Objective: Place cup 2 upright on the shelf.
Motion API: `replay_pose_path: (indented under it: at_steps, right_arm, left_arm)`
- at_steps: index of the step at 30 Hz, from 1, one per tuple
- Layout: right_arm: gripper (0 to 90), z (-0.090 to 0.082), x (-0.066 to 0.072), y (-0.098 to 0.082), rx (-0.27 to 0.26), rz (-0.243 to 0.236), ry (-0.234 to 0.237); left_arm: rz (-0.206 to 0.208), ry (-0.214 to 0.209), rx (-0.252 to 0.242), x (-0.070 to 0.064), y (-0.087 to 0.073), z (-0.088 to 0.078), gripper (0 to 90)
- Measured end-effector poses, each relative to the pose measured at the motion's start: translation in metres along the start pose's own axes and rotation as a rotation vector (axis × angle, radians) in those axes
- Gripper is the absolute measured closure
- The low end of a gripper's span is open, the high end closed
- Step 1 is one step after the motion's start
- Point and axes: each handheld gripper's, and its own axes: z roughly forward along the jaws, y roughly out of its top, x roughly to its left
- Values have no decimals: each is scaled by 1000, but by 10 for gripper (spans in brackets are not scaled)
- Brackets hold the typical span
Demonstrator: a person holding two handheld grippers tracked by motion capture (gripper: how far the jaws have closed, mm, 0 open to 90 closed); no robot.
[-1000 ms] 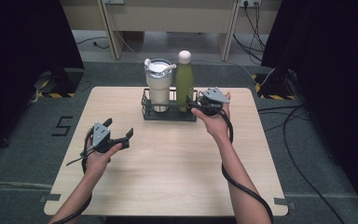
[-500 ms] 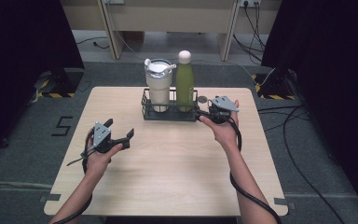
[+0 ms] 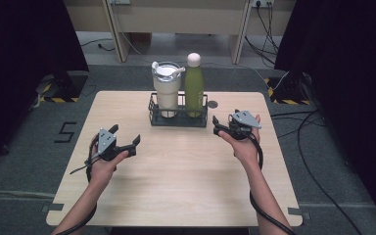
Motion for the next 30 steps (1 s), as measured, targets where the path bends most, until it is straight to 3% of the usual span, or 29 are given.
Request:
replay_pose_path:
  at_steps: [14, 30]
  right_arm:
    - [145, -26, -12, -22, 10, 0, -31]
    - [146, -42, -17, -40, 23, 9, -46]
  left_arm:
    - [2, 2, 1, 0, 0, 0, 47]
    - [4, 3, 5, 0, -1, 0, 47]
